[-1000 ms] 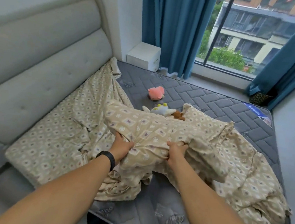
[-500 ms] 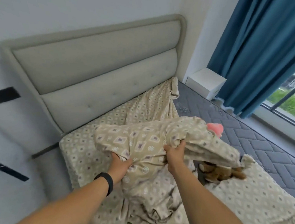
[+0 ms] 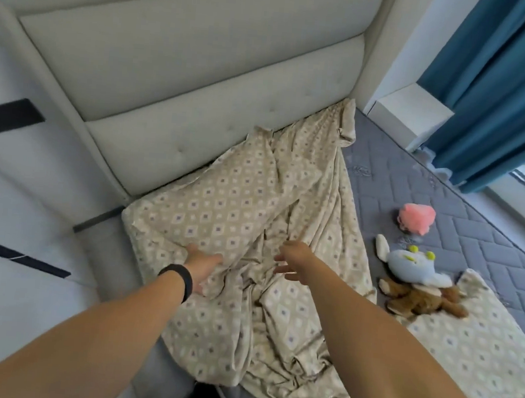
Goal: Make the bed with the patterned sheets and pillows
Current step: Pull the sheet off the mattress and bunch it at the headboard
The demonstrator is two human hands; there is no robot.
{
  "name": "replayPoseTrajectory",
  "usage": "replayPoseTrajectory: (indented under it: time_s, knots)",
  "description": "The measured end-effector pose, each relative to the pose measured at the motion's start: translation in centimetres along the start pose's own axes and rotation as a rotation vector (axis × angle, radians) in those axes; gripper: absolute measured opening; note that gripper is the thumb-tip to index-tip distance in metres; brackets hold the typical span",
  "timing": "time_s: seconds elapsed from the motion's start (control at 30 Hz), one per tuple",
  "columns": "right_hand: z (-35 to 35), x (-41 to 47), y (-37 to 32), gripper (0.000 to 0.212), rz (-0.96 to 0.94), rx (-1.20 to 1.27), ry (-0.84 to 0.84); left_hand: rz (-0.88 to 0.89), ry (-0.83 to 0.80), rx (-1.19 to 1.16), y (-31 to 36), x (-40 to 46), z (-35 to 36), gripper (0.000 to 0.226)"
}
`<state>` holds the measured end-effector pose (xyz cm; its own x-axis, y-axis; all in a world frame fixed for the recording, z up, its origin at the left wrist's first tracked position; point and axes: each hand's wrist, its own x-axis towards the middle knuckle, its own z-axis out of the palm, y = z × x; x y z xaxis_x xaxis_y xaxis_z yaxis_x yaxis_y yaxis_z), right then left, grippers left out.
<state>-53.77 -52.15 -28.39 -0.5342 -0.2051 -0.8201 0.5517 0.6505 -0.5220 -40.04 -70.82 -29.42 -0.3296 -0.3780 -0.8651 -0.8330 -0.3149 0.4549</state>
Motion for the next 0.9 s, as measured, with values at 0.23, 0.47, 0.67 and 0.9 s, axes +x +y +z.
replayPoseTrajectory:
  time_s: [0.23, 0.47, 0.67, 0.9]
  knots:
    - [-4.0, -2.5, 8.3, 0.037, 0.047, -0.113, -0.023, 0.147, -0.283, 0.421, -0.2, -5.5, 8.8, 0.004]
    - [-11.6, -8.9, 18.4, 0.035, 0.057, -0.024, 0.124, 0.298, -0.377, 0.654, -3.7, -10.2, 17.5, 0.011]
    - [-17.8, -13.9, 32.2, 0.023, 0.105, 0.132, 0.164, 0.329, -0.447, 0.763, -10.7, -15.4, 28.0, 0.014]
    - [-22.6, -14.6, 48.9, 0.018, 0.207, 0.276, 0.326, 0.413, -0.630, 1.054, -22.2, -19.4, 40.1, 0.016]
